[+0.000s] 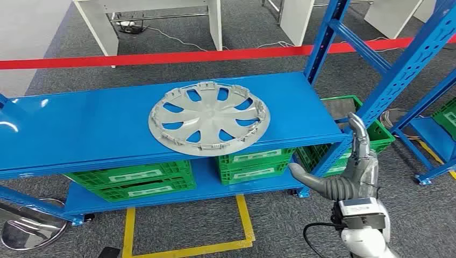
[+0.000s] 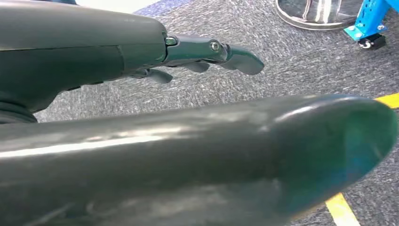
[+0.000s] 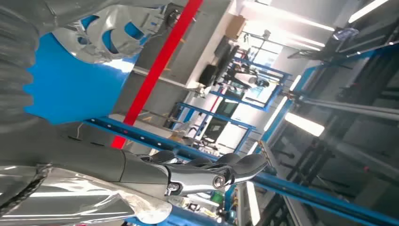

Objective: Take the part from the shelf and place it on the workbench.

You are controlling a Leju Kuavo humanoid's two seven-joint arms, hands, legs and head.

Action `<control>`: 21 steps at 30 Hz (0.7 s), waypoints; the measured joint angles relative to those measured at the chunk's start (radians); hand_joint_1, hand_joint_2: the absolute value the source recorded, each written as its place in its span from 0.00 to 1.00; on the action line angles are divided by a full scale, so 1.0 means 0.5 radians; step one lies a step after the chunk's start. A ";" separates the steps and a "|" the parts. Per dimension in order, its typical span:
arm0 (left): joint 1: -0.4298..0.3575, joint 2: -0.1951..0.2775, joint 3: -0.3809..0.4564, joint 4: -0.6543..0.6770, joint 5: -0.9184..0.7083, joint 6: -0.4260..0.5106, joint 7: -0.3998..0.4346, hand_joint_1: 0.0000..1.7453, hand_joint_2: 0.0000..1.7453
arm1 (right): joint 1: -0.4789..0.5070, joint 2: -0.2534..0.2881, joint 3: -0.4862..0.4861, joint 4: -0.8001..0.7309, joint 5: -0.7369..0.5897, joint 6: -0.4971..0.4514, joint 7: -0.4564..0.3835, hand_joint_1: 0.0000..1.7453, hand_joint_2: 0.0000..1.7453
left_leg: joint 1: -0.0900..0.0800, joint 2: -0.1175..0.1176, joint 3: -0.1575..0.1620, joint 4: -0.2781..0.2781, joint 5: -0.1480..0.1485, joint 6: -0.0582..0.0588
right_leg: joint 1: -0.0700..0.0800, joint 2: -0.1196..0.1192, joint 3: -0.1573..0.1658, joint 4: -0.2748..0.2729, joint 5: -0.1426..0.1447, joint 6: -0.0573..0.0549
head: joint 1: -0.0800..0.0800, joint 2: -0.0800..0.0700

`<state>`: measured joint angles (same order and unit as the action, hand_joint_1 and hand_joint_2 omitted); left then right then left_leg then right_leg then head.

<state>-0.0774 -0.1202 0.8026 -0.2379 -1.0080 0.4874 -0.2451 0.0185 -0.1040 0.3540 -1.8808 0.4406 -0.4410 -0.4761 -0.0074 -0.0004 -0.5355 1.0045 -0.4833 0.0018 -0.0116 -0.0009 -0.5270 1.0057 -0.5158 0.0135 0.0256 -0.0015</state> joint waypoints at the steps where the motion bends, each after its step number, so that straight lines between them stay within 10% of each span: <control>1: -0.003 0.000 -0.002 0.000 -0.008 -0.005 0.003 0.00 0.00 | -0.027 -0.001 0.004 0.020 0.010 0.009 0.010 0.00 1.00 | 0.000 0.001 0.000 0.000 0.000 0.000 | 0.000 0.001 0.000 0.000 0.001 0.000 | 0.000 0.000; 11: -0.068 -0.018 -0.076 0.003 -0.112 -0.070 0.075 0.00 0.00 | -0.709 -0.007 0.139 0.579 0.180 0.096 0.192 0.00 1.00 | 0.000 -0.003 -0.010 0.003 0.013 0.004 | 0.000 -0.005 -0.007 0.000 0.010 0.002 | 0.000 0.000; 21: -0.075 -0.021 -0.117 0.003 -0.138 -0.085 0.098 0.00 0.00 | -0.916 -0.006 0.222 0.788 0.283 0.076 0.245 0.00 1.00 | 0.000 -0.004 -0.019 0.006 0.013 0.004 | 0.000 -0.005 -0.014 0.001 0.011 0.003 | 0.000 0.000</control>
<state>-0.1149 -0.1305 0.7444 -0.2361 -1.0770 0.4448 -0.1961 -0.4398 -0.1067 0.4650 -1.4870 0.5823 -0.4030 -0.3533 -0.0074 -0.0022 -0.5451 1.0073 -0.4768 0.0036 -0.0117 -0.0035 -0.5341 1.0059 -0.5104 0.0151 0.0256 -0.0015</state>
